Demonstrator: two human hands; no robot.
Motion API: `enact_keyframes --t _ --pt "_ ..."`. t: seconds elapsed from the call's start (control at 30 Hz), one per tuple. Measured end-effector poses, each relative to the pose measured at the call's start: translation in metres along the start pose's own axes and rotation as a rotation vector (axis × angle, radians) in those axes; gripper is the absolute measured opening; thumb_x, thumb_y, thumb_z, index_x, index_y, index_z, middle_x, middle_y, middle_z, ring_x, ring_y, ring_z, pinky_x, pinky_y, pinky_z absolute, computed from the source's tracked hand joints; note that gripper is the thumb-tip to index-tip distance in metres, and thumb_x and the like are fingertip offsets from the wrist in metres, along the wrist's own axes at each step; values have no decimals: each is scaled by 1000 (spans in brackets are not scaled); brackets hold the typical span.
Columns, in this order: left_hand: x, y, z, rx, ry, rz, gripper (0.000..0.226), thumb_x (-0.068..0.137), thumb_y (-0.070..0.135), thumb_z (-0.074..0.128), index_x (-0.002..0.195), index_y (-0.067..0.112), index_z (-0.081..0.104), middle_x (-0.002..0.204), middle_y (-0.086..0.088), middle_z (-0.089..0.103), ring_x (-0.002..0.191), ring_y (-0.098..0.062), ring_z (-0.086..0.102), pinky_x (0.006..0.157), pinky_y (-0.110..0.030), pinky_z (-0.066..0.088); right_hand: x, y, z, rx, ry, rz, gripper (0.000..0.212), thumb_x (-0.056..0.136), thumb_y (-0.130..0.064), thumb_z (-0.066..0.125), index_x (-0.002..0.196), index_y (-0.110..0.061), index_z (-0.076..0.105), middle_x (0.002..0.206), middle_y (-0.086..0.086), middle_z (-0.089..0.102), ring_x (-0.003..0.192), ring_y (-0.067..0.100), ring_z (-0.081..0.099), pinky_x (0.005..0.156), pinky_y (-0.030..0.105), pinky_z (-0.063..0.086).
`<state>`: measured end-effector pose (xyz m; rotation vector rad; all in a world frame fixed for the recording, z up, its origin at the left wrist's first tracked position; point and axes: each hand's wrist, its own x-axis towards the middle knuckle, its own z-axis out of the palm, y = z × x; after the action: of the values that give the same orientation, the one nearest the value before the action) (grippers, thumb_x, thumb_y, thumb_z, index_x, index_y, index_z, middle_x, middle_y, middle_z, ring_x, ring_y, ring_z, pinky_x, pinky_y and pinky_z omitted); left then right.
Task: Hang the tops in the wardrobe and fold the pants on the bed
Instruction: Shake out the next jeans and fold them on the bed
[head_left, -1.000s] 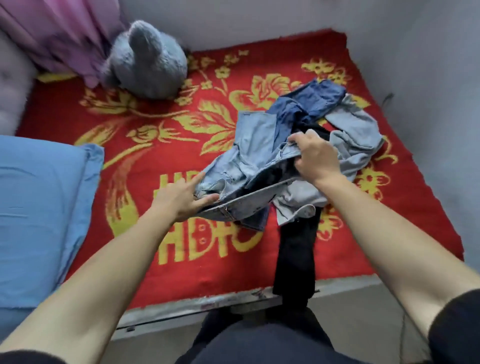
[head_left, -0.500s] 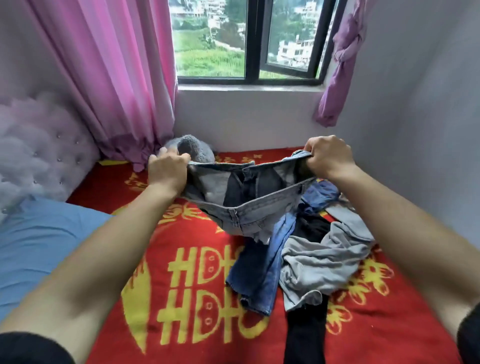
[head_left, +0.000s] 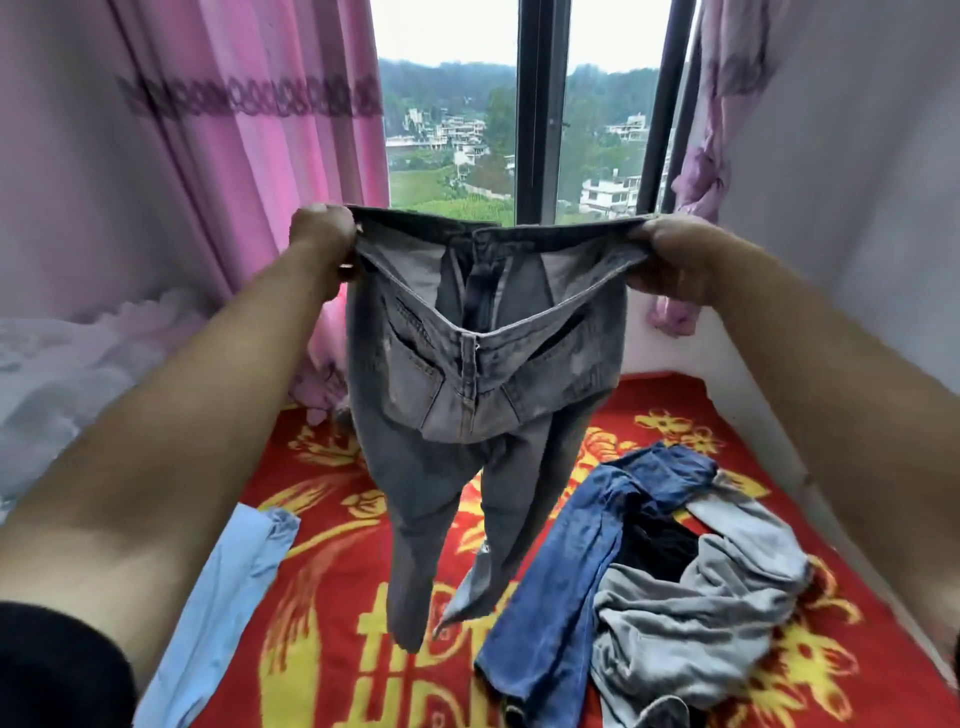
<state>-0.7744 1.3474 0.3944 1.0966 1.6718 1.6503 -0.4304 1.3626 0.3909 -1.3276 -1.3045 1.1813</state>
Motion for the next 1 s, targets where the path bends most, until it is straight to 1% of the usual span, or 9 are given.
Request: enact_keyframes --t 0.1,0.23,0.4,0.57,0.67,0.77,0.83,0.93,1.0 --pt "-4 -7 -9 92 -124 -70 34 91 0 33 83 20 60 69 -1 60 46 -11 57 38 -17 45 5 15 4 99 -68 83 27 106 -10 36 104 -18 62 90 4 60 73 10 58 50 16 54" --pt "0 -37 -22 9 -102 -144 41 96 -2 28 86 22 60 79 -3 59 54 -12 56 38 -16 45 17 42 9 131 16 86 34 104 -2 34 121 -7 63 107 13 59 77 15 59 53 21 56" --pt "6 -47 -33 -45 -84 -66 41 94 -5 30 88 15 65 84 -7 66 61 -14 66 45 -24 53 26 48 21 40 62 -141 40 96 5 34 103 -12 70 96 10 63 78 18 62 68 30 59" --pt "9 -63 -40 -48 -190 43 21 89 -4 55 107 2 61 92 -14 63 71 -17 64 58 -25 57 33 59 28 34 0 -260 48 81 2 62 129 -3 58 99 7 66 87 22 62 85 35 52" --pt "12 -78 -42 119 -160 132 42 78 -10 67 111 11 54 97 -12 57 87 -23 60 80 -37 56 37 69 33 52 24 -241 65 76 -6 82 133 -11 53 115 9 65 100 20 67 90 33 57" --pt "18 -88 -51 560 64 288 33 76 -2 59 97 24 61 99 -6 48 98 -28 56 90 -36 53 42 75 26 -71 115 -195 44 78 2 75 117 -16 66 112 11 69 90 18 68 74 25 60" --pt "16 -89 -50 629 134 322 31 74 -1 53 87 25 64 92 -2 56 97 -28 60 88 -35 53 42 77 24 -226 197 -215 34 78 2 65 95 -26 72 103 7 73 85 17 69 68 23 61" --pt "13 -87 -41 687 67 291 33 70 0 46 79 27 63 86 4 68 86 -20 62 72 -27 51 38 78 22 -448 295 -292 35 77 -8 50 89 -30 75 102 -2 74 103 19 66 95 32 55" --pt "11 -88 -39 773 -30 259 35 70 0 42 80 27 62 89 3 69 84 -23 61 70 -26 49 34 81 19 -544 233 -306 42 78 -8 45 96 -31 75 112 0 72 108 20 62 103 31 50"
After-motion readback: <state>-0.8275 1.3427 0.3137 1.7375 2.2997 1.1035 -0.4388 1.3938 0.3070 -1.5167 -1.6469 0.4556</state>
